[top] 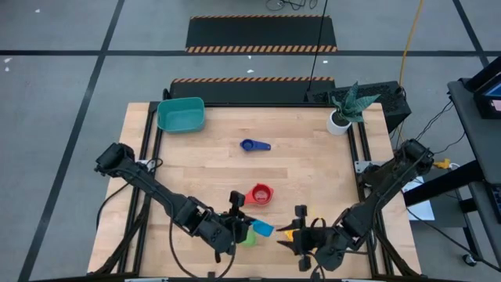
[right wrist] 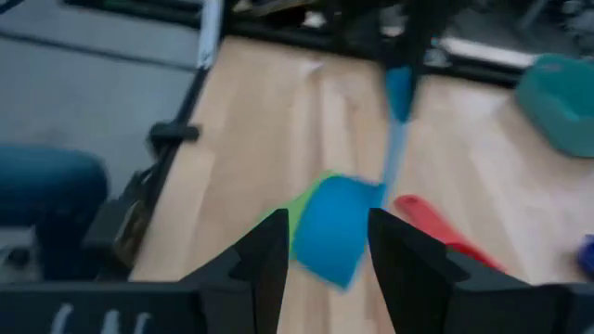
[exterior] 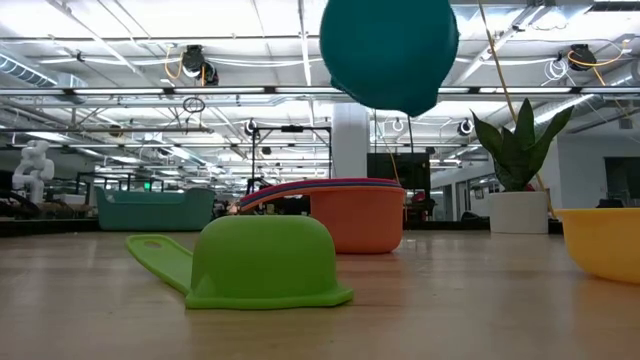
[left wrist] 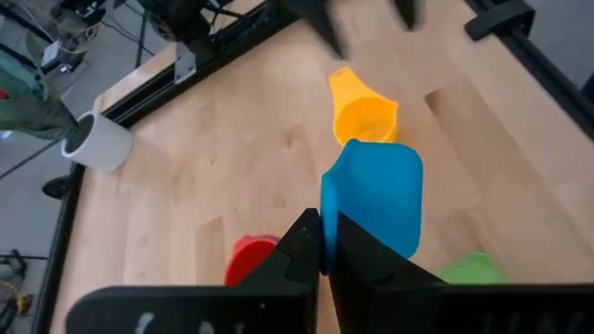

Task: Nest measuring cups in basket
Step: Stack the light blue measuring cup on top of the red measuring cup

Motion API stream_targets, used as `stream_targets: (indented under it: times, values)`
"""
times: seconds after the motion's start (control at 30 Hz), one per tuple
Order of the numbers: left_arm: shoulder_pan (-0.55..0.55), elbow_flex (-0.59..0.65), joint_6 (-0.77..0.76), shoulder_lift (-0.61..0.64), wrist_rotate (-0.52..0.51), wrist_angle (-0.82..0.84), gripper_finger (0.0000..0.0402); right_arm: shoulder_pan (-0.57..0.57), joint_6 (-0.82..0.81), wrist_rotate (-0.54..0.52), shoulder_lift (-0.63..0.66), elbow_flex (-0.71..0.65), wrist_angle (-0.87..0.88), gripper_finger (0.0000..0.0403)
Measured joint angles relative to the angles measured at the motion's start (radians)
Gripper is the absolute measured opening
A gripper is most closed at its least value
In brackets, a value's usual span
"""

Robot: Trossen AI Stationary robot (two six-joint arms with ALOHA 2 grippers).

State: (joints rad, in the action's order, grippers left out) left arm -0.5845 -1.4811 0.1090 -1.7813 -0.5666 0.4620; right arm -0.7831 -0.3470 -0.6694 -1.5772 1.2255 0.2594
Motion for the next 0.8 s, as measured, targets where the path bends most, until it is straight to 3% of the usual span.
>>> stream_targets:
  times: [0.27, 0.47, 0.8]
  values:
    - [-0.026, 0.000, 0.136, 0.000, 0.080, -0.095, 0.0015, 0.008, -0.035, 0.089, 0.000, -0.070, -0.046, 0.0144]
    - [-0.060, 0.000, 0.236, 0.000, 0.106, -0.129, 0.0010, 0.049, -0.032, 0.328, -0.001, -0.184, -0.274, 0.0159]
    - [-0.050, 0.000, 0.246, 0.000, 0.106, -0.127, 0.0008, 0.081, 0.063, 0.361, -0.006, -0.286, -0.522, 0.0200]
